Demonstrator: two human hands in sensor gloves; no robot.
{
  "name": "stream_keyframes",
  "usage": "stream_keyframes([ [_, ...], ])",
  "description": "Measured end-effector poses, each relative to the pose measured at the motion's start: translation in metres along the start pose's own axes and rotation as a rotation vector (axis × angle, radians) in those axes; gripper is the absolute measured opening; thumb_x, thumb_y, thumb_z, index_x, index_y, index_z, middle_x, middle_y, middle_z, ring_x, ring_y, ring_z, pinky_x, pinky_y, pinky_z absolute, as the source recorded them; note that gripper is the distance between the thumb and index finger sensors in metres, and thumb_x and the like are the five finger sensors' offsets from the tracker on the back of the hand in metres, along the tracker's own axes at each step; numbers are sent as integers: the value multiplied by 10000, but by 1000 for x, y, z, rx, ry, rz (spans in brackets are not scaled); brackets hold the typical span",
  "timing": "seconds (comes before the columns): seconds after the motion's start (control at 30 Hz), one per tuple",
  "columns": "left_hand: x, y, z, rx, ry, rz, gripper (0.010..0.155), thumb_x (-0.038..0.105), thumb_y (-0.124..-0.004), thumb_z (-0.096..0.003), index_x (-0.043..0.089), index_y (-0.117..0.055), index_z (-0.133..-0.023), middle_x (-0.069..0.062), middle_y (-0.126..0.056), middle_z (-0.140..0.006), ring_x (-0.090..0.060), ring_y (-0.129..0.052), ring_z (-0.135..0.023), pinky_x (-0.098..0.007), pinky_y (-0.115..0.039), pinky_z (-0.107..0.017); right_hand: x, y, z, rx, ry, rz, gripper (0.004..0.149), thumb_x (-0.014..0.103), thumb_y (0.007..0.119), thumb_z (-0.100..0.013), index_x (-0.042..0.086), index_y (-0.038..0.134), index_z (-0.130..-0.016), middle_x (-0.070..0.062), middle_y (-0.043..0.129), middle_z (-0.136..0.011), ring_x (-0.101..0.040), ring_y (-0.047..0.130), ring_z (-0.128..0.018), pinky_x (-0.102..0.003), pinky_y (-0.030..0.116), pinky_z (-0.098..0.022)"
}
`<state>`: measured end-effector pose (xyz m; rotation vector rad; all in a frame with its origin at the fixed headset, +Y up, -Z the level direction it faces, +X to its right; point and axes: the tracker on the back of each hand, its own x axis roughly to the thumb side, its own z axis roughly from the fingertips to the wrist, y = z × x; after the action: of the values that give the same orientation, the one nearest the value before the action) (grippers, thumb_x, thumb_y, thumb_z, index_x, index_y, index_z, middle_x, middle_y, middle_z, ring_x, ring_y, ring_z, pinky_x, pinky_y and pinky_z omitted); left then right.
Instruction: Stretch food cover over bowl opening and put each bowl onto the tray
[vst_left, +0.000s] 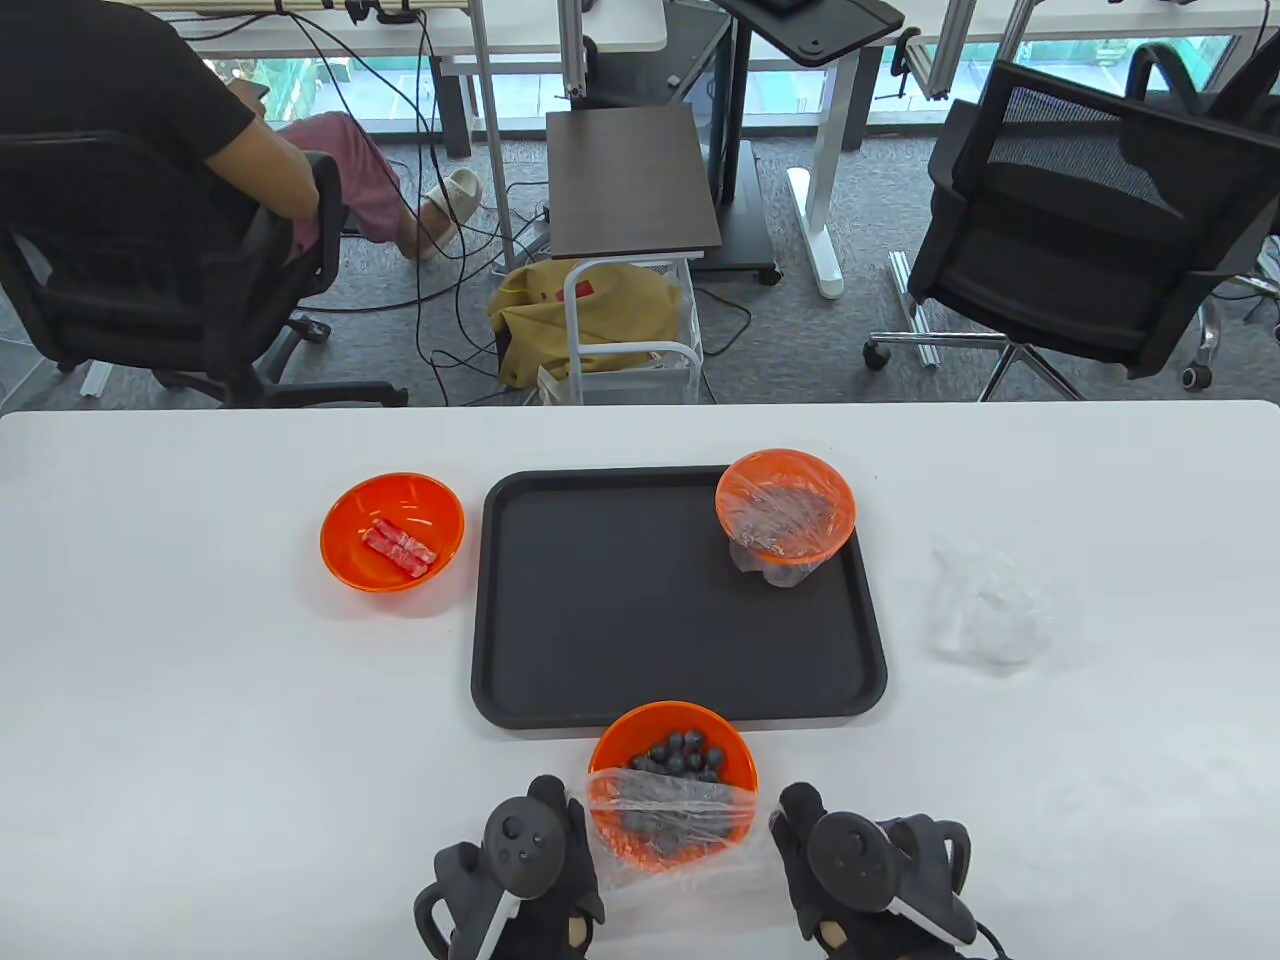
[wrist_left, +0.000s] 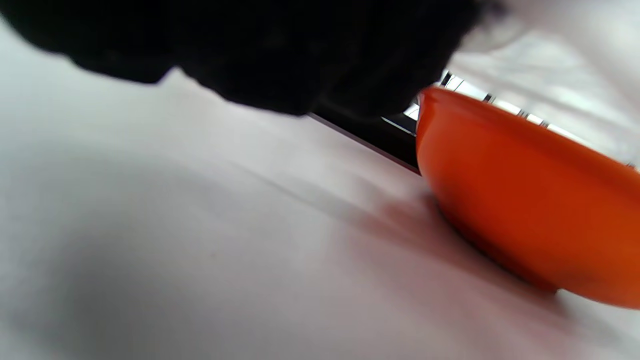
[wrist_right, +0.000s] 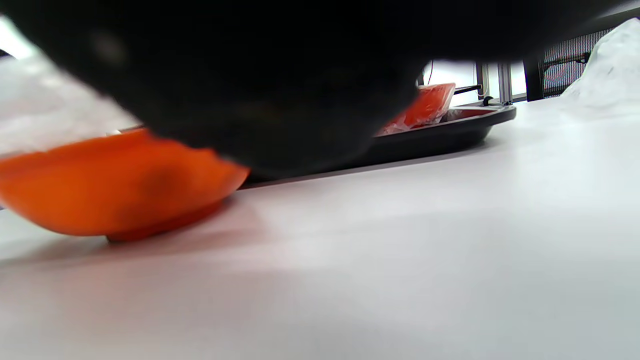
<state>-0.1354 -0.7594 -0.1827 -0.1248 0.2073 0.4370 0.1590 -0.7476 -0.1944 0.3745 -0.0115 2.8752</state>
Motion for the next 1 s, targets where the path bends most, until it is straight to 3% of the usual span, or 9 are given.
stream_keyframes([
  [0.47, 4, -8, 1, -39, -24, -36, 503, 476, -656, -518, 198, -690, -935, 154, -1011, -276, -131, -1026, -75, -355, -940, -145, -4, 10, -4, 121, 31, 39, 472, 377, 741, -515, 75, 823, -868, 142, 1004, -246, -66, 1034, -13, -223, 897, 65],
  [0.8, -2, -10, -9, -52, -15, 8, 499, 480, -658, -517, 220, -689, -942, 157, -1017, -294, -132, -1036, -95, -352, -945, -159, -11, 14, -14, 76, 55, -5, 475, 373, 740, -518, 123, 800, -917, 123, 1013, -304, -85, 1044, -65, -228, 904, 27],
  [1.0, -4, -11, -15, -66, -15, 37, 496, 481, -668, -516, 233, -697, -944, 155, -1022, -298, -134, -1040, -101, -351, -947, -164, -16, 17, -23, 95, 85, -85, 530, 360, 742, -524, 180, 724, -1022, 96, 1021, -350, -110, 1049, -102, -239, 906, -5],
])
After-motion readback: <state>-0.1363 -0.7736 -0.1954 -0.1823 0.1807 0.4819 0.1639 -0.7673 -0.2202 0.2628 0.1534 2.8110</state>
